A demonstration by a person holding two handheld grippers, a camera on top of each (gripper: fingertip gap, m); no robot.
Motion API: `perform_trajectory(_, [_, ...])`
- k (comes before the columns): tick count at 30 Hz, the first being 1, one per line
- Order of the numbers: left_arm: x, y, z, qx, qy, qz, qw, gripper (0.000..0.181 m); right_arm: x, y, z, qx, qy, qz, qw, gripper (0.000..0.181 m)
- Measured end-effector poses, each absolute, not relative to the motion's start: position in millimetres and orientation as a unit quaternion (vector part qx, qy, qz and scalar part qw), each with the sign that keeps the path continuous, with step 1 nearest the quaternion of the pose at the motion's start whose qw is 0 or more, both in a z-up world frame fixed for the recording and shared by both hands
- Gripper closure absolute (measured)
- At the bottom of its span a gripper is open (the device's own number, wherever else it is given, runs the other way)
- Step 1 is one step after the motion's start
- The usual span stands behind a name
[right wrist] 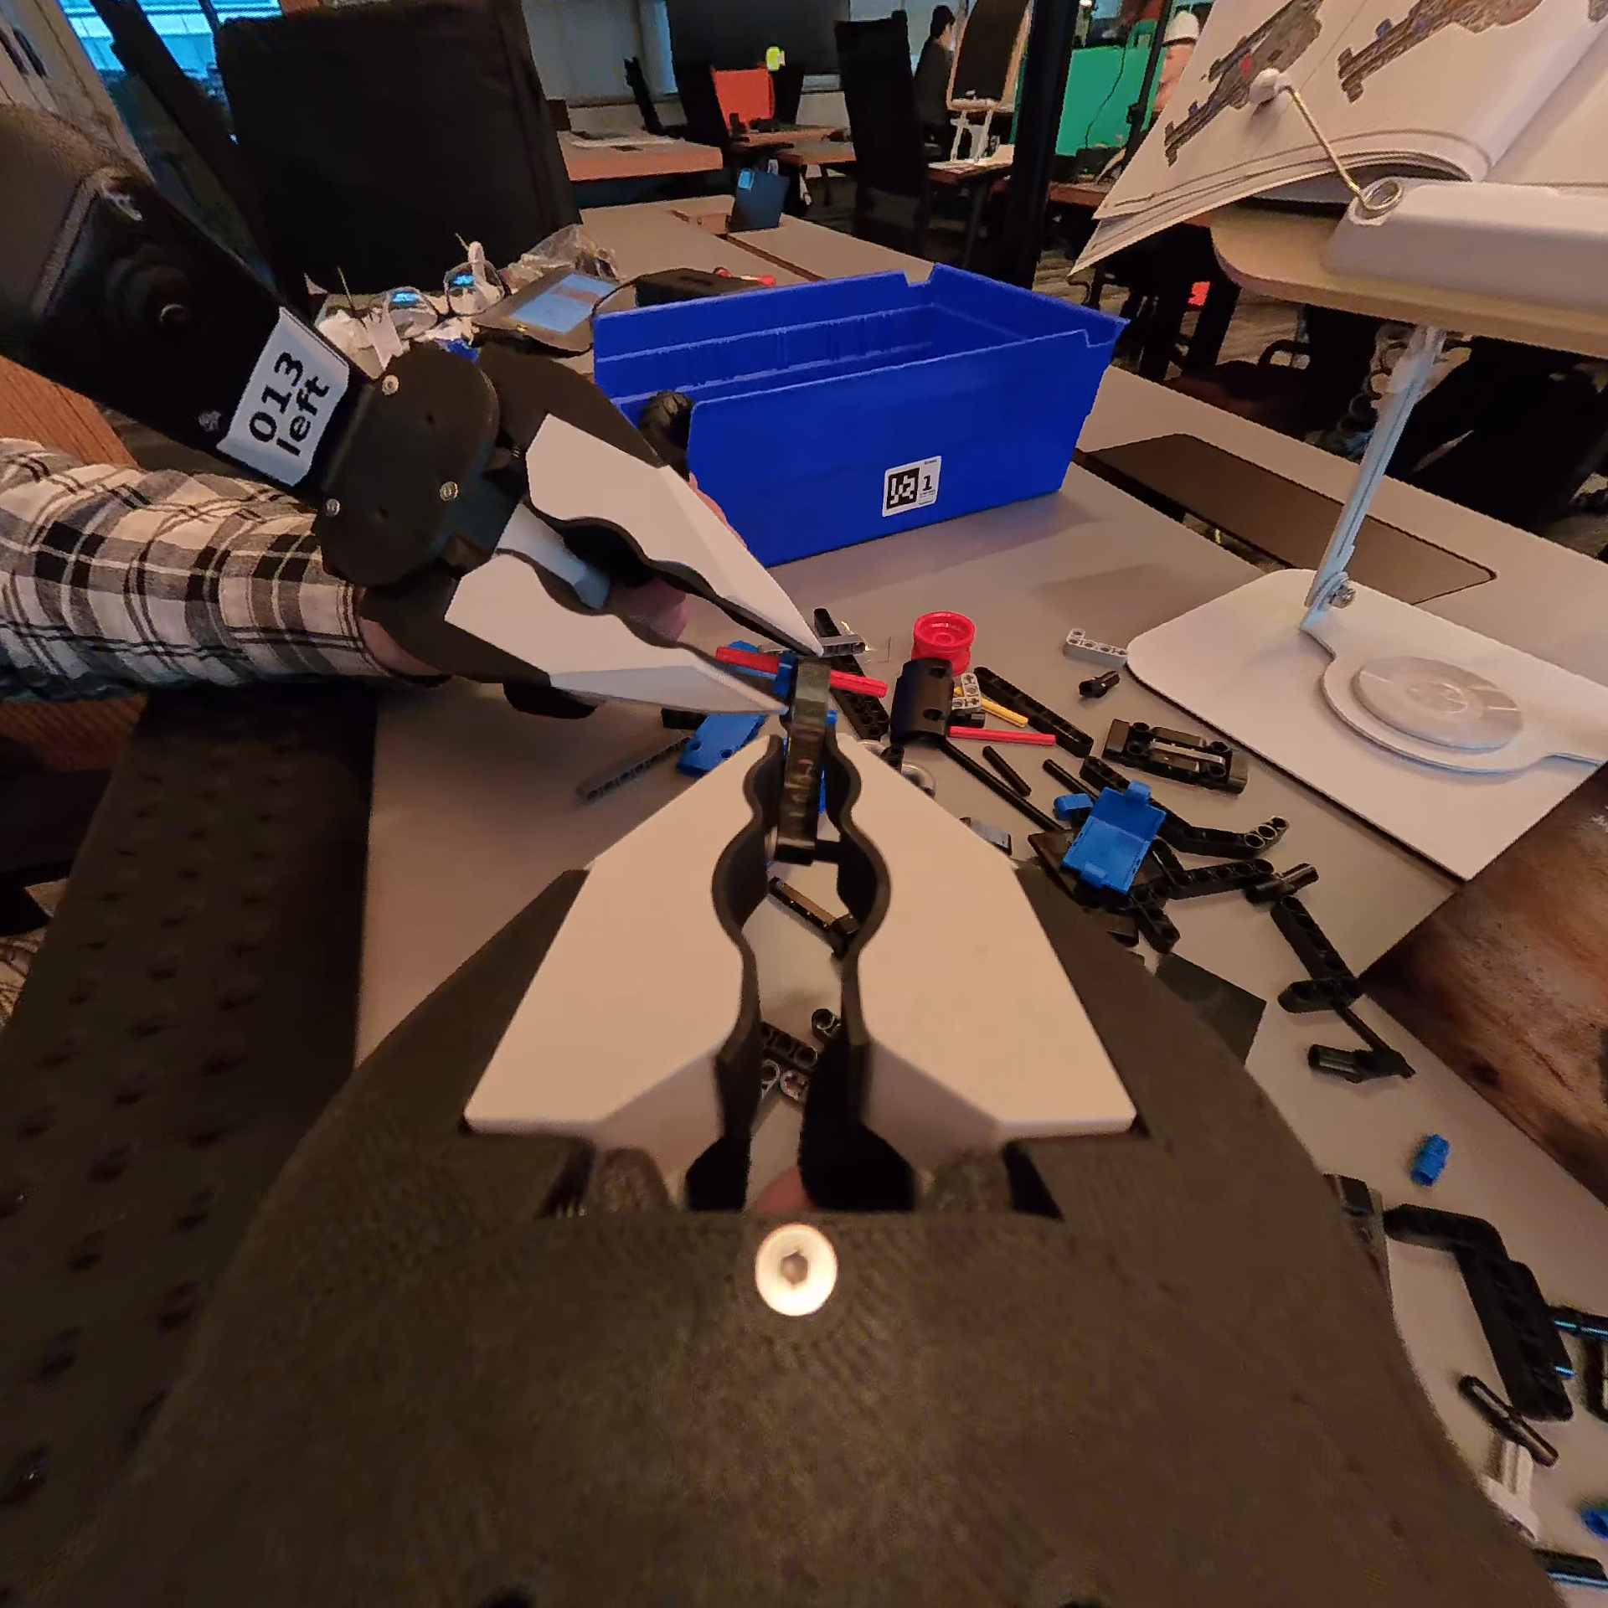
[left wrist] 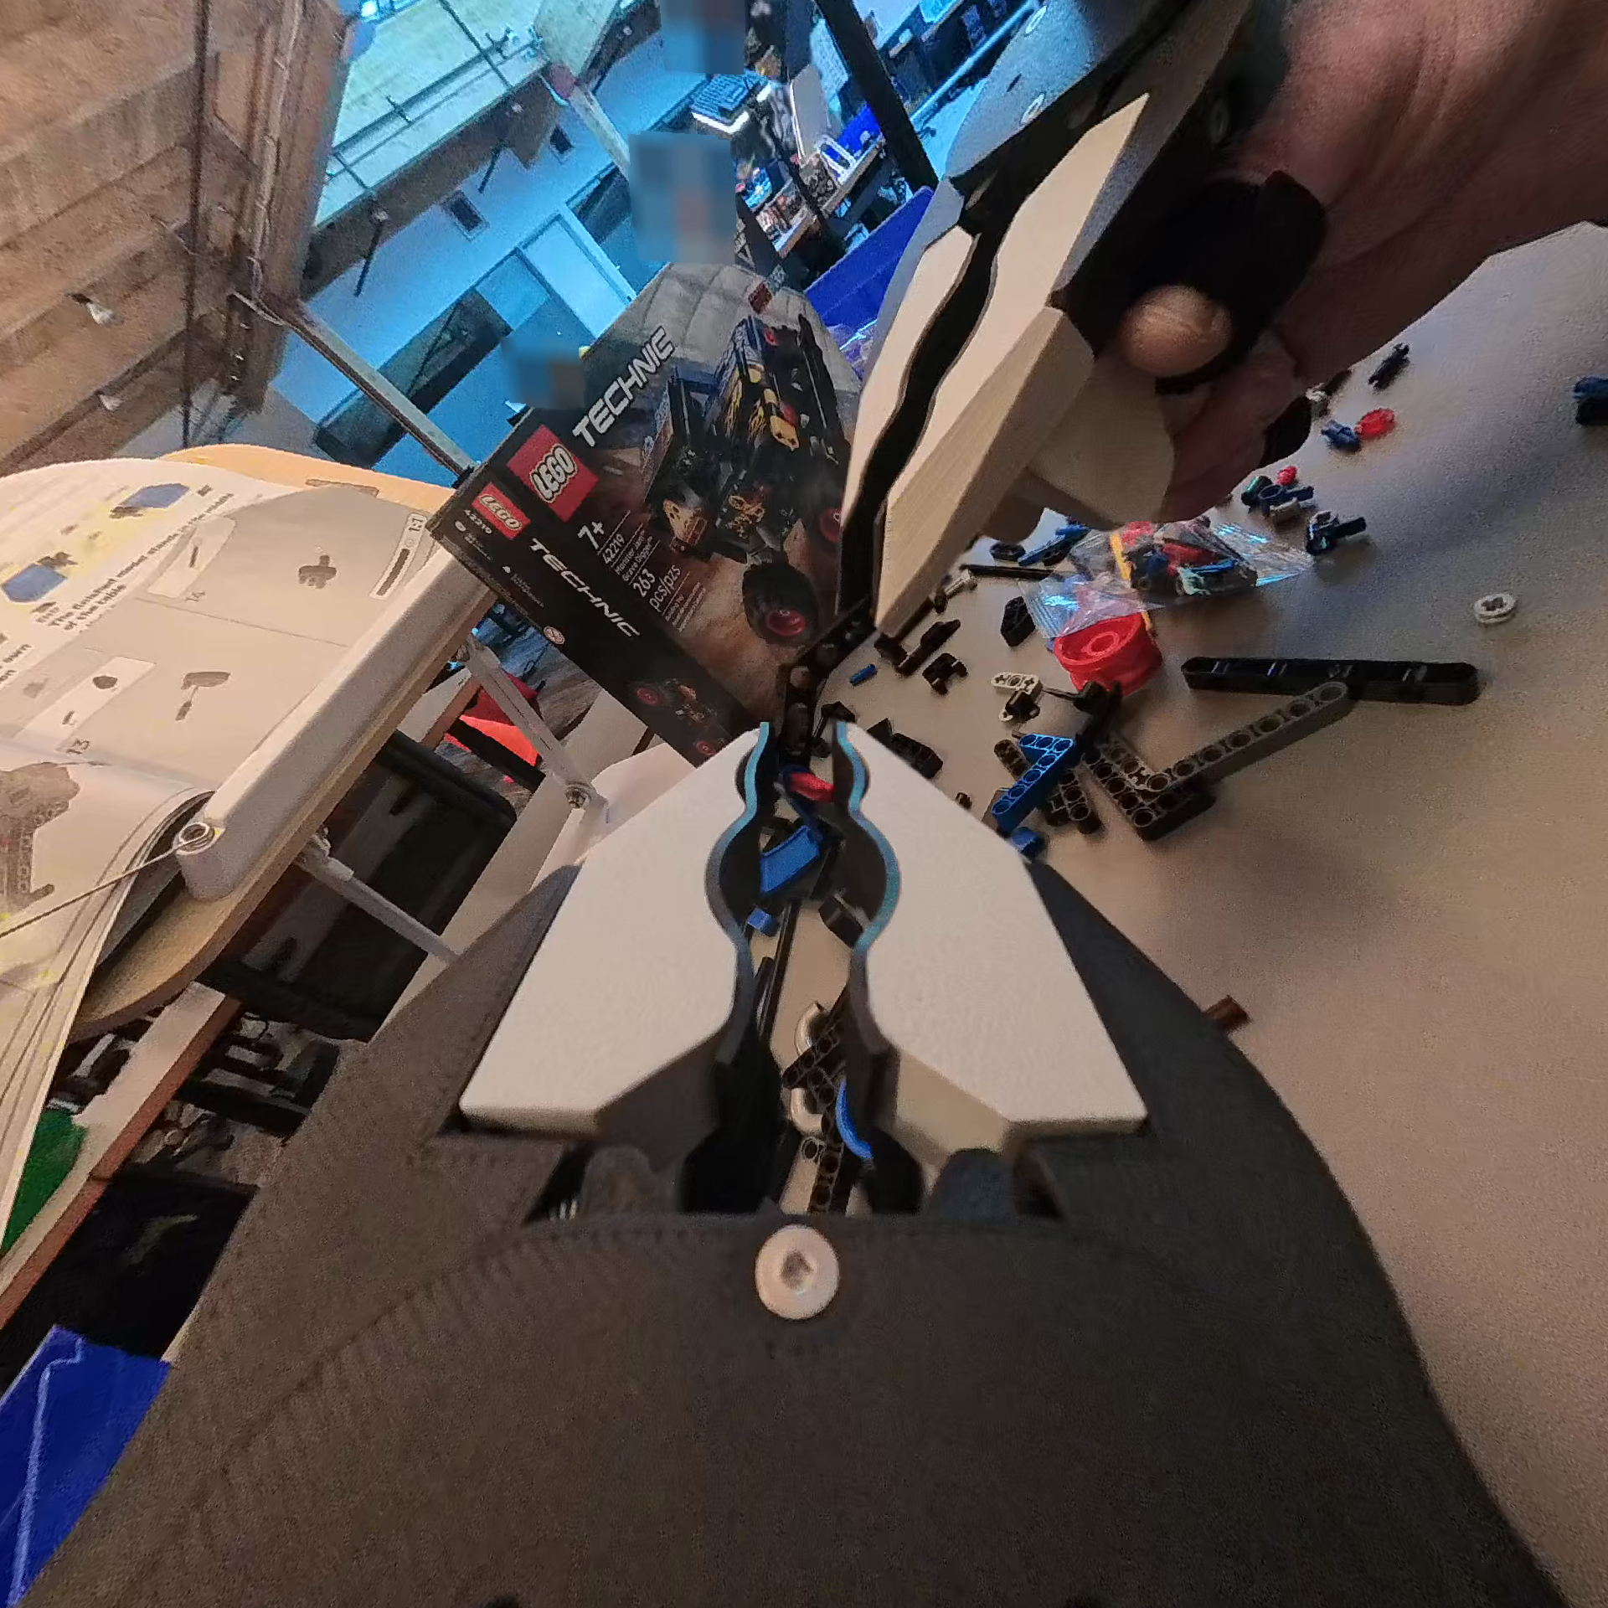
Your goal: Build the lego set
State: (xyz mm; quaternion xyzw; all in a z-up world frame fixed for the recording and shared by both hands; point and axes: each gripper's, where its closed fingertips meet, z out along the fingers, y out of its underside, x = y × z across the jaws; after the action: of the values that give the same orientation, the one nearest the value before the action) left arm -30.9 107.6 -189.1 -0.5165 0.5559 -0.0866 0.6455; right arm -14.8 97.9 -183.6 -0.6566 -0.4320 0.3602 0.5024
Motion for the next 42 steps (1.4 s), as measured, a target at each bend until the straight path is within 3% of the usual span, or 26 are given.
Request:
perform_trajectory(13, [-28.2,107.3,-190.1,-0.512,0.56,-0.078,0.647,0.167,-11.5,98.7,-179.7,-0.655,-0.421,0.375,0.503,0.175])
perform_trajectory(25, [-65.6,111.7,-148.9,-0.481,0.581,0.035,0.656,0.141,4.5,111.5,-172.3,-0.66,-0.389,0.374,0.522,0.175])
perform_trajectory(34, [-242.3,102.9,-111.3,-0.667,0.527,0.094,0.519,0.133,2.7,107.3,-169.7,-0.655,-0.395,0.378,0.522,0.175])
perform_trajectory(42, [-326.1,71.3,-219.2,-0.82,0.412,0.044,0.395,0.139,2.0,105.2,-169.6,-0.654,-0.397,0.38,0.52,0.176])
